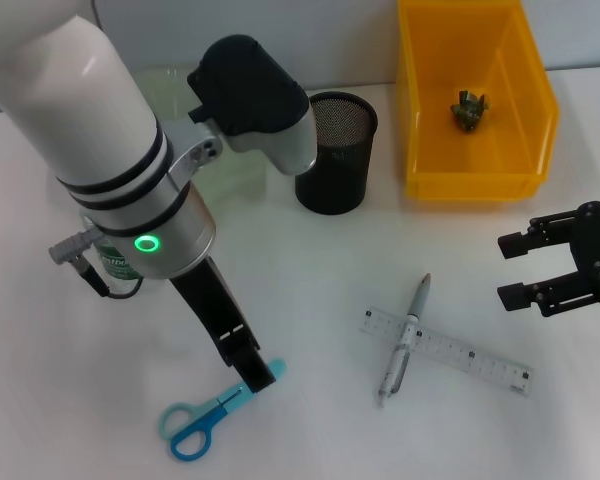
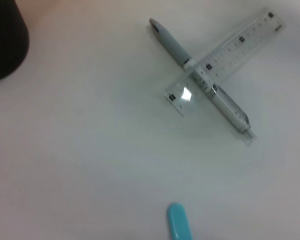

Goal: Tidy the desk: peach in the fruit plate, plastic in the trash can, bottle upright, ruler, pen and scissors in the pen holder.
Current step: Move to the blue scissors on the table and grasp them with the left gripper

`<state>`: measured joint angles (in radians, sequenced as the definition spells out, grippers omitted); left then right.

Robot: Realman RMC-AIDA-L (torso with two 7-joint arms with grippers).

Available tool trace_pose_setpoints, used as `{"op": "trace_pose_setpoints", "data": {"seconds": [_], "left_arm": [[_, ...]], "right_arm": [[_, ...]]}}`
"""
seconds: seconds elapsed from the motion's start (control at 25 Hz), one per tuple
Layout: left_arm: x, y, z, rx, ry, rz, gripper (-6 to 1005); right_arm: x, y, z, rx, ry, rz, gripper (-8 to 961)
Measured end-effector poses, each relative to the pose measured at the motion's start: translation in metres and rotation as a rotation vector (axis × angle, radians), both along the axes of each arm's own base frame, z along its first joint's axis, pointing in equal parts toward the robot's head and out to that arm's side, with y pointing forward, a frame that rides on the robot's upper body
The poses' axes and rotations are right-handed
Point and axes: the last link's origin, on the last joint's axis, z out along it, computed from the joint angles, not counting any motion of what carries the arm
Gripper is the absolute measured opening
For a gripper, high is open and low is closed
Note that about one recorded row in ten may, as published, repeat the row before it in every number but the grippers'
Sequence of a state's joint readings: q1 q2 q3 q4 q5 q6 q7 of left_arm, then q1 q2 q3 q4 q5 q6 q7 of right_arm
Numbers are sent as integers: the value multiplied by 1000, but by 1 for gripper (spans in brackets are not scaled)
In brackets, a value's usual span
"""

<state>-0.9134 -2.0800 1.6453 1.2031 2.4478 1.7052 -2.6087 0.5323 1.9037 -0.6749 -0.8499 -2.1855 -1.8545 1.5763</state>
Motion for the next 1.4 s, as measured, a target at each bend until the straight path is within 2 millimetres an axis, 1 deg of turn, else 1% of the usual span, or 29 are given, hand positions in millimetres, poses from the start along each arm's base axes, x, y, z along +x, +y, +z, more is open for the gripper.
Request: {"op": "trace_pose_setpoints", "data": {"seconds": [0.24, 0.28, 0.48, 0.52, 1.4], "left_arm": [[-9, 0, -8, -2, 15, -2, 771], [-14, 0, -12, -3, 24, -2, 770], [-18, 1, -16, -2, 29, -5, 768], [-22, 2, -19, 2, 30, -5, 767], [-26, -3, -23, -21, 27, -16, 758]], "right_arm": [[0, 0, -1, -1, 4, 0, 760], [0, -1, -2, -2, 5, -1, 760], [1, 0, -3, 2, 6, -7, 759], [1, 0, -3, 2, 6, -7, 759], [3, 0, -4, 11, 3, -16, 759]]}}
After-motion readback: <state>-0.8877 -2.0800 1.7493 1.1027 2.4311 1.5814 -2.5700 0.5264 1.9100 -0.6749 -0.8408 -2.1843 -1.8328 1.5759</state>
